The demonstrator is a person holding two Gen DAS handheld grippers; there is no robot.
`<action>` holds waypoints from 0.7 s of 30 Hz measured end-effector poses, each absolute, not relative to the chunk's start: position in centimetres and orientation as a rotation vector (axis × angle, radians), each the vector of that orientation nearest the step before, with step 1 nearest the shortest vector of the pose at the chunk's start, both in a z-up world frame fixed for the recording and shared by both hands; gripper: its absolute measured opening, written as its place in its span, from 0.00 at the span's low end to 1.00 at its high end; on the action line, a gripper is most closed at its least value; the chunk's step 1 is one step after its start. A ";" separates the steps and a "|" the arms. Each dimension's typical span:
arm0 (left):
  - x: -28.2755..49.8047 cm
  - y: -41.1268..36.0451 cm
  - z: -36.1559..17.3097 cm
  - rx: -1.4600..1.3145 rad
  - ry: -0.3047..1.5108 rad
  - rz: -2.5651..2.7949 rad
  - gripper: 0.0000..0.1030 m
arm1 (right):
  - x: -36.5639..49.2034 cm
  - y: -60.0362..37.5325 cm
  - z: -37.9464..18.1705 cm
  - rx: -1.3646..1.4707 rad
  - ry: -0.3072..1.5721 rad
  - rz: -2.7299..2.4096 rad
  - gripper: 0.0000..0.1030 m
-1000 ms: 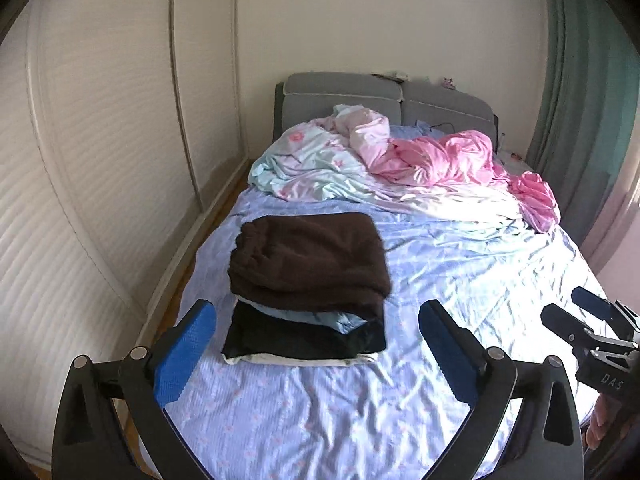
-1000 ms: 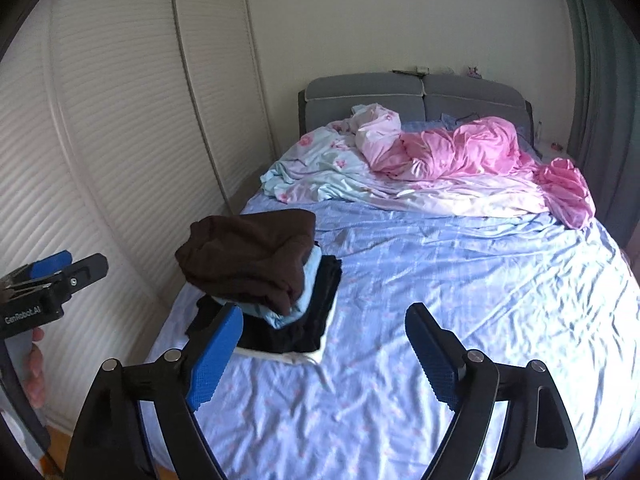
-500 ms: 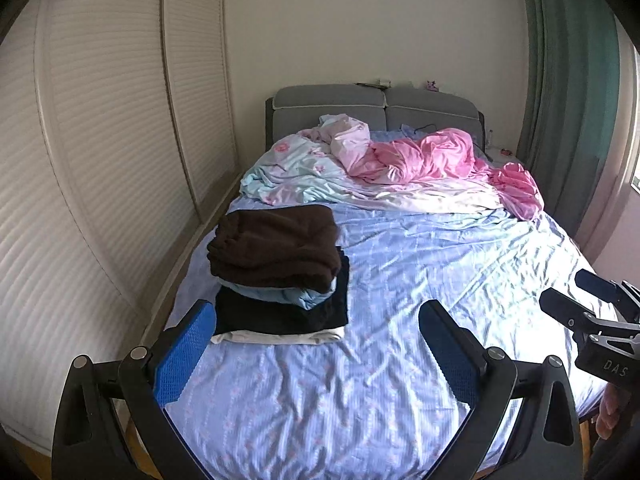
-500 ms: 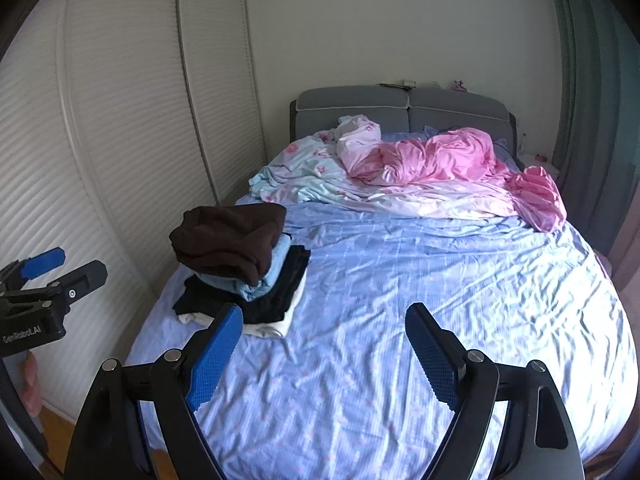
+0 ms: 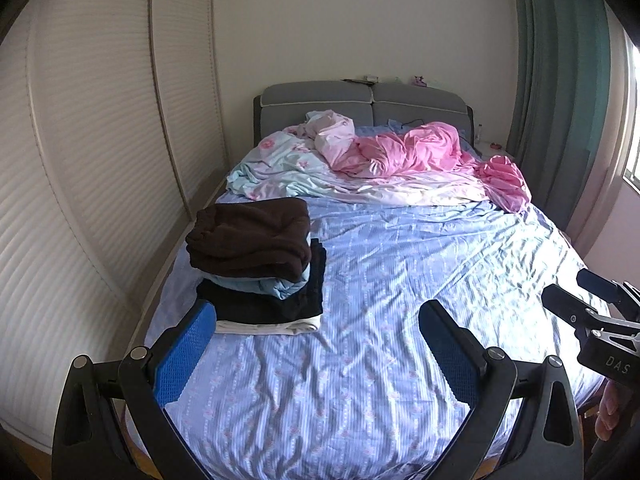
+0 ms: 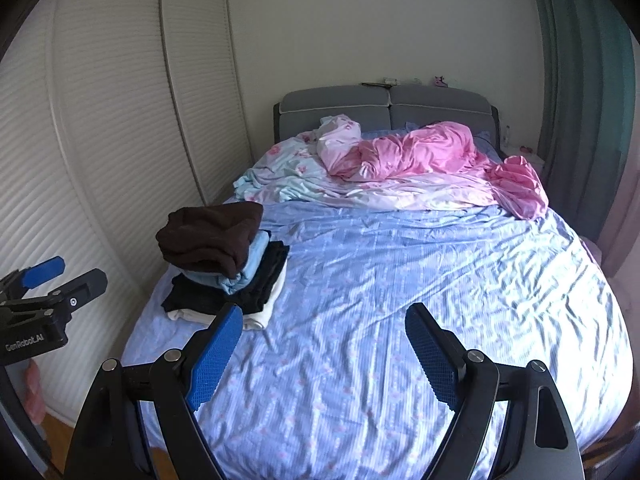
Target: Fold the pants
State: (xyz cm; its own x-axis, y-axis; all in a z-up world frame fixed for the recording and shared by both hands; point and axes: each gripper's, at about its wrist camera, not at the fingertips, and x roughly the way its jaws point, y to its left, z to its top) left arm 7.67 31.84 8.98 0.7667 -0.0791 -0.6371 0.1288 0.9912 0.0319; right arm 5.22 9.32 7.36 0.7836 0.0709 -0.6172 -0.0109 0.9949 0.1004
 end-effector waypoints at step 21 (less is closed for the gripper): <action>7.2 31.5 9.6 0.072 0.678 -0.112 1.00 | 4.9 8.6 7.4 0.093 0.668 0.038 0.82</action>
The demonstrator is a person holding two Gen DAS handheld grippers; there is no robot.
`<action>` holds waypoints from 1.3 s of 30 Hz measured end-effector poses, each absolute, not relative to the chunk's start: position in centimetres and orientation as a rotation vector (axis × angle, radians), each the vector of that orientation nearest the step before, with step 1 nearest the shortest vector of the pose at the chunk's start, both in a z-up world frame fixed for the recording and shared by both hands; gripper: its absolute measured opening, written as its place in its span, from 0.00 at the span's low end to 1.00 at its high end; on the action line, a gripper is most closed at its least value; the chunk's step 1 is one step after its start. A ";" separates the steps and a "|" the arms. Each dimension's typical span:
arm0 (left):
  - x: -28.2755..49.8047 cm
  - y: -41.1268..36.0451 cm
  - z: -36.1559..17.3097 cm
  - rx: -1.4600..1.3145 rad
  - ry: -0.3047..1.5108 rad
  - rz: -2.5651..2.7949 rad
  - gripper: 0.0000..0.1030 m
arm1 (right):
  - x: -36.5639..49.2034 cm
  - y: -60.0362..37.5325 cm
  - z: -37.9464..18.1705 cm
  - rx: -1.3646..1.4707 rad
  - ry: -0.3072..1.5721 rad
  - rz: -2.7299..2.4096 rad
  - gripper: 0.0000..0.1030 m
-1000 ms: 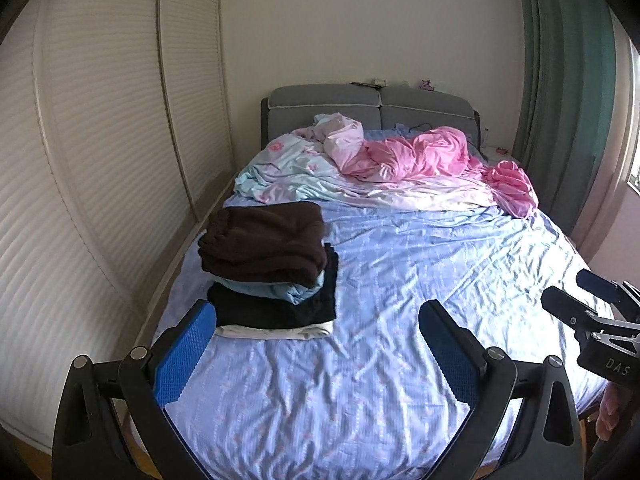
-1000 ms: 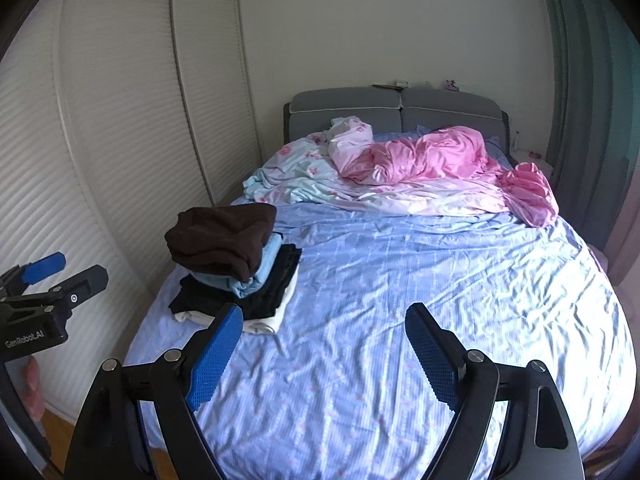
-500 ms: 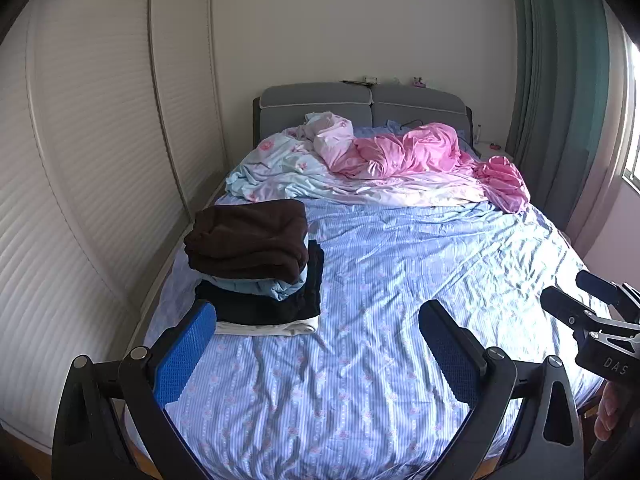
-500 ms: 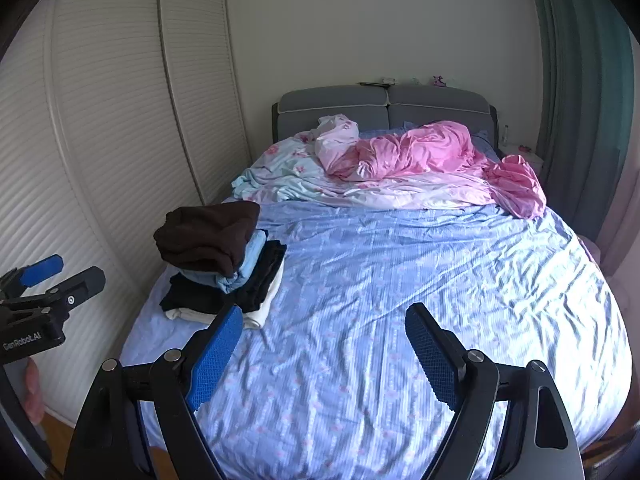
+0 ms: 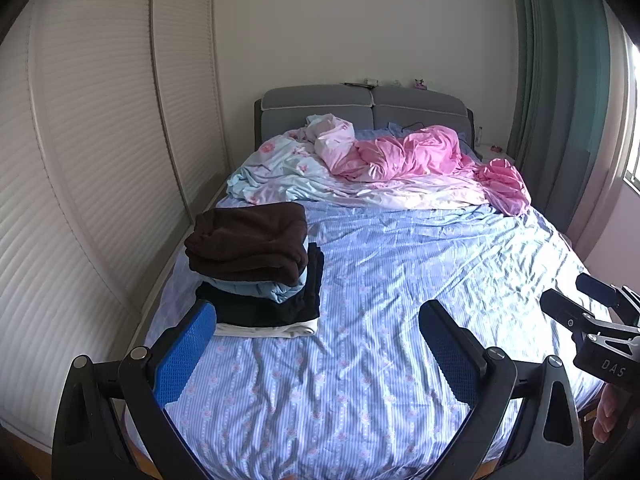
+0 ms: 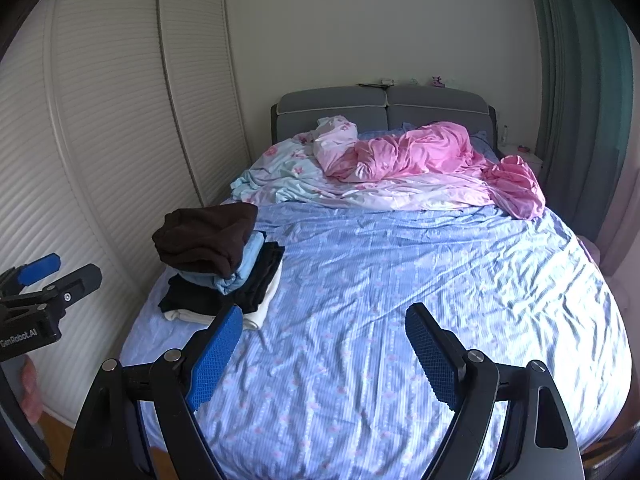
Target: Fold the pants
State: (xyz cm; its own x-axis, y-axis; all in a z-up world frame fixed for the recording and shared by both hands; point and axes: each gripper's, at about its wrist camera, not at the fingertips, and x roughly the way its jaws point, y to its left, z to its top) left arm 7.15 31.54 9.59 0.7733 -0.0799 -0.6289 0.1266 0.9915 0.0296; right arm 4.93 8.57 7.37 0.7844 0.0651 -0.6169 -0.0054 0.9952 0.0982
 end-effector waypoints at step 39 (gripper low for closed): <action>7.3 31.1 10.3 0.075 0.679 -0.086 1.00 | 5.4 7.9 8.4 0.086 0.655 0.038 0.82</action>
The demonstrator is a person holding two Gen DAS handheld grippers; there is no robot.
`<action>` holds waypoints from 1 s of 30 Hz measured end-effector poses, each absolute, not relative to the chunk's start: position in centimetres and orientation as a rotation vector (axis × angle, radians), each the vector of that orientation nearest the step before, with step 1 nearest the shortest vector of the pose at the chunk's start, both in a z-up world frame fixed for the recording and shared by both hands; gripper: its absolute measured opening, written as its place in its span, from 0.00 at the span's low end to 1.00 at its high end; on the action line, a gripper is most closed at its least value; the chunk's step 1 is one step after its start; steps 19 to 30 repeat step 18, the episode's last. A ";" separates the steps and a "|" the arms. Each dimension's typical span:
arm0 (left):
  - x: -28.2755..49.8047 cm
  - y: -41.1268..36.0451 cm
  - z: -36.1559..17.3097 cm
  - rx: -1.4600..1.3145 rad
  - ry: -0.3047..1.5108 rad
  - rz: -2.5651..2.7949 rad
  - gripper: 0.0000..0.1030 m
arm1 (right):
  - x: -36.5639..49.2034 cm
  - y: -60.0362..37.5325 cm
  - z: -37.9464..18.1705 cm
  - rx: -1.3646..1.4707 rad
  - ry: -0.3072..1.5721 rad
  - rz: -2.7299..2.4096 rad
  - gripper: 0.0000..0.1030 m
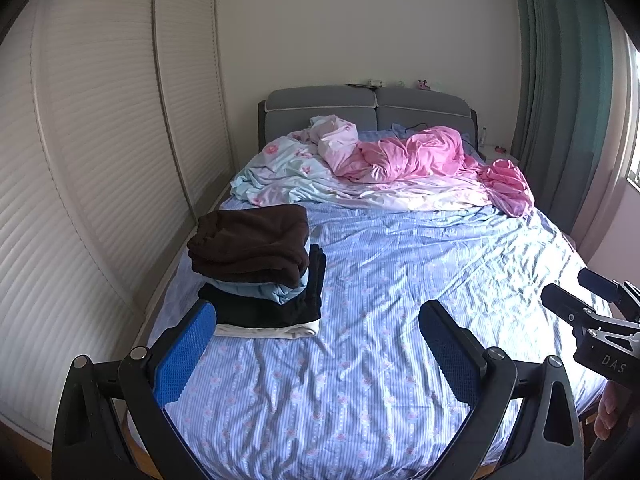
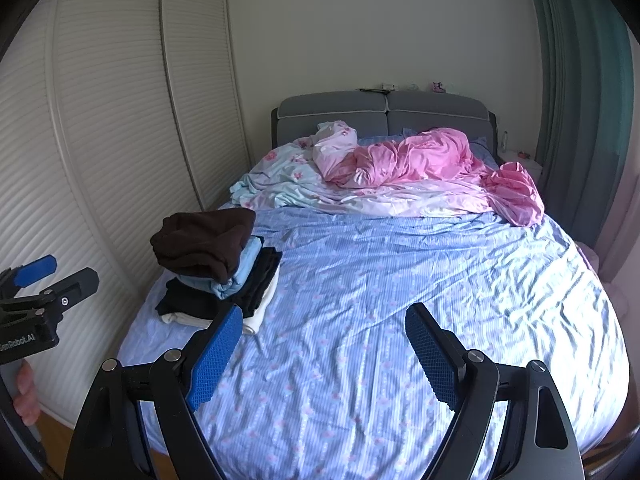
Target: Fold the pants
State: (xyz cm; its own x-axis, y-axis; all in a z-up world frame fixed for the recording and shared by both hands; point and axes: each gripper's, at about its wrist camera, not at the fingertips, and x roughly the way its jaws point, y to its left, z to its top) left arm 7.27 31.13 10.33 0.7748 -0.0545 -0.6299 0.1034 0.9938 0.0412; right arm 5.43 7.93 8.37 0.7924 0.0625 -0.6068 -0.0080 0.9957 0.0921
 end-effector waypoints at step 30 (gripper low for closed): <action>7.6 30.9 10.4 0.078 0.677 -0.081 1.00 | 5.8 7.9 8.4 0.084 0.655 0.040 0.82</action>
